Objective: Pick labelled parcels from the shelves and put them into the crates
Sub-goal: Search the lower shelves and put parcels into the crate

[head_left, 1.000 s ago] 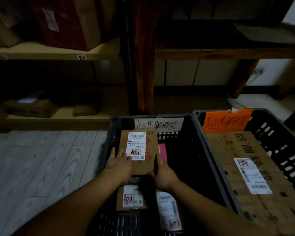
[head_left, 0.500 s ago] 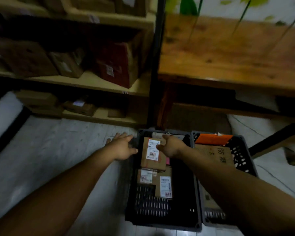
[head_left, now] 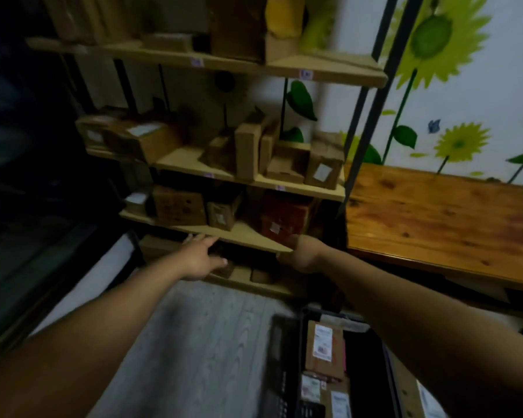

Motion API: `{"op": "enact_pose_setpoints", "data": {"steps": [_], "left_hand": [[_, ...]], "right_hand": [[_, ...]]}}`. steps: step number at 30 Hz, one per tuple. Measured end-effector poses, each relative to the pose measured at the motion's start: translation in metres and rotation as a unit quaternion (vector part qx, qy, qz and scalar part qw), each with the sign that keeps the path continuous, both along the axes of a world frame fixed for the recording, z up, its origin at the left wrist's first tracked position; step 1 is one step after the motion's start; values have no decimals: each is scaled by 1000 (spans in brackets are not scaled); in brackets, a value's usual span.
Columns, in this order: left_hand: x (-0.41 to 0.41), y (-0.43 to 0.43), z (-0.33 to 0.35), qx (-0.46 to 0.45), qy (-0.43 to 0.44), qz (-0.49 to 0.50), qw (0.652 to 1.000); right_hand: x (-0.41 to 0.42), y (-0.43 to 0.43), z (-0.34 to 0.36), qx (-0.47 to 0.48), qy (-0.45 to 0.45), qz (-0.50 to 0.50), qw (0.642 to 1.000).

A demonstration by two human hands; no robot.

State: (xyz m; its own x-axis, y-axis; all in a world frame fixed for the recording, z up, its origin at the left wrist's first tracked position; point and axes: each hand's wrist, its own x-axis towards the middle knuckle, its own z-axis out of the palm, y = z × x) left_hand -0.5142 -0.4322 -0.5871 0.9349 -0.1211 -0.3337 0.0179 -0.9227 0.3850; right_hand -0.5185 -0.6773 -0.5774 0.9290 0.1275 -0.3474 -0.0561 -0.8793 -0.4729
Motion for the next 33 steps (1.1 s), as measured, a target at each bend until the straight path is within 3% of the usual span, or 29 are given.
{"op": "enact_pose_setpoints", "data": {"steps": [6, 12, 21, 25, 33], "left_hand": [[41, 74, 76, 2, -27, -21, 999], [102, 97, 105, -24, -57, -36, 997], [226, 112, 90, -79, -57, -4, 995], [288, 119, 87, -91, -43, -5, 995], [410, 107, 54, -120, -15, -46, 992]], "right_hand": [[31, 80, 74, 3, -33, 12, 999], [82, 112, 99, 5, -78, 20, 997], [213, 142, 76, 18, -132, 18, 991], [272, 157, 64, 22, -116, 1, 993], [361, 191, 25, 5, -102, -107, 989]]}}
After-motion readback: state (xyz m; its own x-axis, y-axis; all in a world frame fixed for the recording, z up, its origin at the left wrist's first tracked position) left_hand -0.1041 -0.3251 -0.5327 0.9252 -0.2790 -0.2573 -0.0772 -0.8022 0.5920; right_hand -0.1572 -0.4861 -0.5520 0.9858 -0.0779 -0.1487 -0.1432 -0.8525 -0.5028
